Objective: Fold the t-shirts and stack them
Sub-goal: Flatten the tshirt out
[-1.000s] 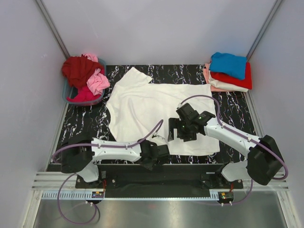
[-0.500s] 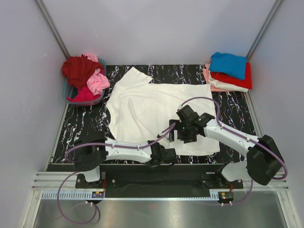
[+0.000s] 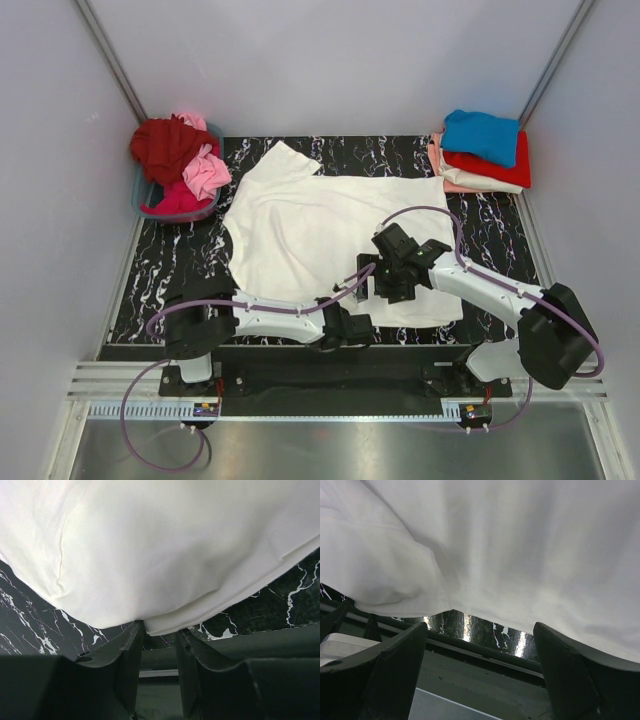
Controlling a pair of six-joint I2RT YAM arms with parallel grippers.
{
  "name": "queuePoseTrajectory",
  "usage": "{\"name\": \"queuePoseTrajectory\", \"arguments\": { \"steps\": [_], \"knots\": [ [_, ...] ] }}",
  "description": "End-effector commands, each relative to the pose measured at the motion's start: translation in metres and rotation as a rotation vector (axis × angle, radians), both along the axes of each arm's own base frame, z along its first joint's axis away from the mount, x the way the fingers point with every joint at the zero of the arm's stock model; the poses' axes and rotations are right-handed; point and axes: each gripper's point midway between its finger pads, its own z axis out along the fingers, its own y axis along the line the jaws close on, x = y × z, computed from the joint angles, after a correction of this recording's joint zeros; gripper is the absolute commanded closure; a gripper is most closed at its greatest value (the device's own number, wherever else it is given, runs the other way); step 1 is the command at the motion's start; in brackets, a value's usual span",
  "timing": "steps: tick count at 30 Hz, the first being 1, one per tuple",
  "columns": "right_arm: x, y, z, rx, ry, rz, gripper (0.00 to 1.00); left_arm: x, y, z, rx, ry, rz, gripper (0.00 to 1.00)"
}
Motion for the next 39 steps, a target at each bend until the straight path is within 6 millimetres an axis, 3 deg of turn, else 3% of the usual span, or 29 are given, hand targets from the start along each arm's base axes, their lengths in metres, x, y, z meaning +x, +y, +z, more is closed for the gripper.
{"name": "queuePoseTrajectory", "arguments": {
  "steps": [1, 6, 10, 13, 16, 18, 21, 27, 29, 33, 39],
  "knots": [
    [0.004, 0.011, 0.003, 0.046, -0.009, 0.003, 0.06, 0.011, -0.015, 0.003, -0.032, -0.056, -0.021, 0.64],
    [0.003, 0.012, 0.001, 0.054, -0.002, 0.005, 0.06, 0.014, -0.014, 0.001, -0.009, -0.063, -0.033, 0.64],
    [0.003, 0.014, 0.000, 0.060, 0.004, 0.006, 0.06, 0.017, -0.012, 0.000, 0.006, -0.073, -0.033, 0.72],
    [0.003, 0.014, -0.003, 0.059, 0.006, 0.007, 0.06, 0.021, -0.011, 0.001, 0.006, -0.084, -0.028, 0.81],
    [0.002, 0.015, -0.004, 0.058, 0.014, 0.009, 0.06, 0.023, -0.009, 0.003, 0.009, -0.098, -0.030, 0.97],
    [0.002, 0.015, -0.004, 0.060, 0.015, 0.011, 0.07, 0.025, -0.009, 0.006, 0.010, -0.108, -0.029, 1.00],
    [0.003, 0.015, -0.001, 0.057, 0.012, 0.013, 0.06, 0.019, -0.008, 0.018, 0.026, -0.091, -0.031, 1.00],
    [0.013, 0.006, 0.014, 0.021, -0.060, -0.017, 0.06, -0.025, 0.015, 0.040, 0.134, -0.006, -0.058, 1.00],
    [0.015, -0.004, 0.018, -0.014, -0.075, -0.075, 0.05, -0.044, 0.023, 0.043, 0.158, 0.035, -0.080, 1.00],
    [0.029, -0.047, 0.044, -0.116, -0.218, -0.298, 0.01, -0.067, 0.044, 0.042, 0.222, 0.063, -0.073, 1.00],
    [0.011, -0.111, 0.065, -0.174, -0.314, -0.610, 0.00, -0.078, 0.066, 0.045, 0.221, 0.062, -0.027, 1.00]
  ]
}}
